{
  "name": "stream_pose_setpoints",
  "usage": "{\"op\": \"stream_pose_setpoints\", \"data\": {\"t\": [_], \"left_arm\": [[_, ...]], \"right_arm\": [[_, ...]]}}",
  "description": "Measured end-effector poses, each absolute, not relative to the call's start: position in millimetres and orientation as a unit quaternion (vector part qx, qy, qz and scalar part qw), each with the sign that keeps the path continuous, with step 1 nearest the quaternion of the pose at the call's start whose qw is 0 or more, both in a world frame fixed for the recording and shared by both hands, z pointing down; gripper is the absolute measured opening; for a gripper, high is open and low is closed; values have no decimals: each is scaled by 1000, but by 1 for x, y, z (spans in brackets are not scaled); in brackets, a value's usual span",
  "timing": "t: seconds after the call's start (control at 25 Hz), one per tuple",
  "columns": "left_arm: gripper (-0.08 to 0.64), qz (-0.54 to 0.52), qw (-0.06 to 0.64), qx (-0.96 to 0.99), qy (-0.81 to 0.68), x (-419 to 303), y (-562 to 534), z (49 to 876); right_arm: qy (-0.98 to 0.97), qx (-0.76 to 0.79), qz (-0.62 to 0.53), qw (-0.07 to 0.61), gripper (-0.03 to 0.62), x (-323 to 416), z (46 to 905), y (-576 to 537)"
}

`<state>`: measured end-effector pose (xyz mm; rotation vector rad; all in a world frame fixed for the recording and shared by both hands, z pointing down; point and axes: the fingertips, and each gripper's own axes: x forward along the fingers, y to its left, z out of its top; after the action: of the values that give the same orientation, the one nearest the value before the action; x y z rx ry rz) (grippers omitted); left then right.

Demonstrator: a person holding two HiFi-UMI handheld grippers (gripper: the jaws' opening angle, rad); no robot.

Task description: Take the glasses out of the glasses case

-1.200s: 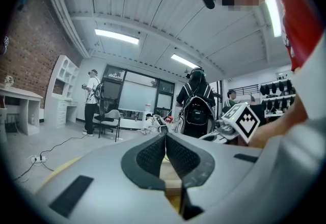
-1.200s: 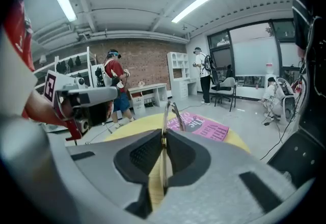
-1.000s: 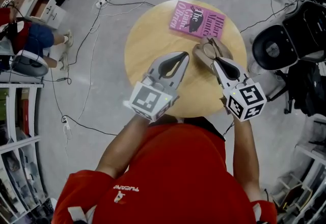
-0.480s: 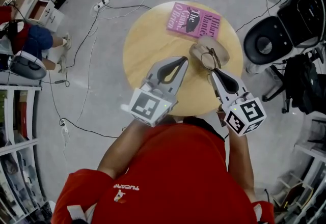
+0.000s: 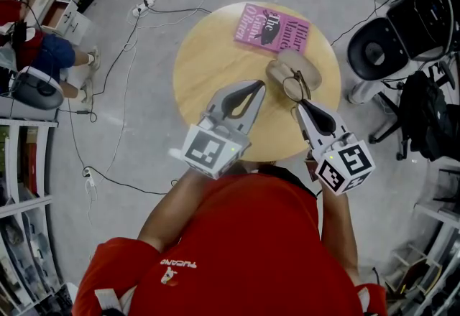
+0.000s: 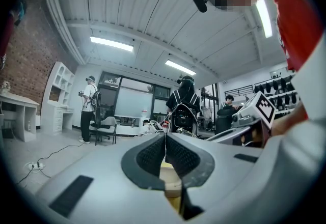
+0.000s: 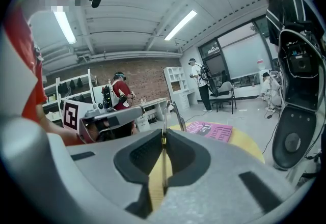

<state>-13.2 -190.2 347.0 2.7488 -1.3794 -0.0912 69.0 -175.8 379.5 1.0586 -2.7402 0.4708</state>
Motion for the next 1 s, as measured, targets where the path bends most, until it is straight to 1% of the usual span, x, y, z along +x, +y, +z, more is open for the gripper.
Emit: {"op": "stream_pose_setpoints", "data": {"t": [0.12,0.32,0.48,1.0], "left_arm": [[11,-24,43,891,-451,-13,-190,342],[11,-39,17,894,-447,-12,-188,350],[11,-23,45,894,-445,-3,-185,346],[11,-22,44,895,-444,8,-185,351]], "right_arm": [[-918,353,157,85,29,68,380,-173],[-918,354,159,87,28,71,383,-170],[-916,357,159,85,28,79,383,-169],[-912,368,163,78,28,96,390,-169]]}}
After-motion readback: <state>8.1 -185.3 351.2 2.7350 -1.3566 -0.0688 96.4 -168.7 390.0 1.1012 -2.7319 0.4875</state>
